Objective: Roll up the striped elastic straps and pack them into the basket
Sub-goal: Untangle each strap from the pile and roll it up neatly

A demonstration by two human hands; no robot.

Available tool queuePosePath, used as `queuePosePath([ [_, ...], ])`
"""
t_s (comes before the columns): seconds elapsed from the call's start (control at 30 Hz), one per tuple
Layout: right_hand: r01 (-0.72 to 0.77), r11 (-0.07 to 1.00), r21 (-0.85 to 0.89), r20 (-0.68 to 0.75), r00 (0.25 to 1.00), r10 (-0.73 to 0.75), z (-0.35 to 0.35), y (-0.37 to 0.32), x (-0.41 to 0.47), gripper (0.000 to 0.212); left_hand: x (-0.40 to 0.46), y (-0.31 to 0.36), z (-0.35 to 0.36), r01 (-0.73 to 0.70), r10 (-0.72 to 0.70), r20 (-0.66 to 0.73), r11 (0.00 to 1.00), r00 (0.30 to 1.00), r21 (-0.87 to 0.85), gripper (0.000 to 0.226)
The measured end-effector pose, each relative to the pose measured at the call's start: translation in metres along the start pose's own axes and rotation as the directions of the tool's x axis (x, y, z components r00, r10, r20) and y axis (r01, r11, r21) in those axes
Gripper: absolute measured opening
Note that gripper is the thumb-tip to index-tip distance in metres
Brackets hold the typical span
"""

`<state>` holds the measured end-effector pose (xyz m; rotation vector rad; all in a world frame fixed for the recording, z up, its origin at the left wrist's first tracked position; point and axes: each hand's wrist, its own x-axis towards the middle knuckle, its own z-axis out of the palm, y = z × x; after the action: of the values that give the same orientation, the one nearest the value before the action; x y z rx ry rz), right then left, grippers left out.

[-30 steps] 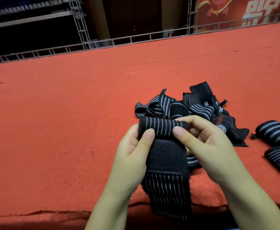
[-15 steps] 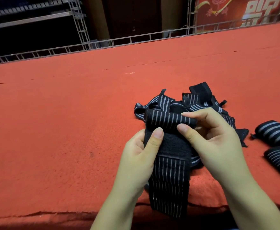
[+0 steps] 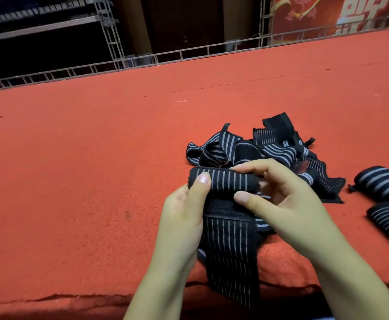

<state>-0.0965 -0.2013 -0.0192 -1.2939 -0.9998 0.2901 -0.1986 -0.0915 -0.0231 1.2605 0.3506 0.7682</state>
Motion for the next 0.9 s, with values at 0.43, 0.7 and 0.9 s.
queuePosePath([
  [0.43,-0.212,0.93,0.301,0.037,0.977,0.211,0.008,0.006,0.001,0.025,-0.001,-0.002,-0.012,-0.061,0.037,0.167,0.988,0.985,0.141,0.031],
  [0.7,-0.02,0.953,0.302,-0.198,0.977,0.083,0.014,0.003,0.005,0.023,0.0,-0.009,-0.005,-0.012,-0.013,0.131,0.983,0.991,0.184,0.049],
  [0.9,0.025,0.993,0.118,-0.193,0.981,-0.002,0.012,0.008,0.003,0.018,-0.002,-0.012,0.004,-0.048,0.052,-0.025,0.99,0.998,0.134,0.035],
])
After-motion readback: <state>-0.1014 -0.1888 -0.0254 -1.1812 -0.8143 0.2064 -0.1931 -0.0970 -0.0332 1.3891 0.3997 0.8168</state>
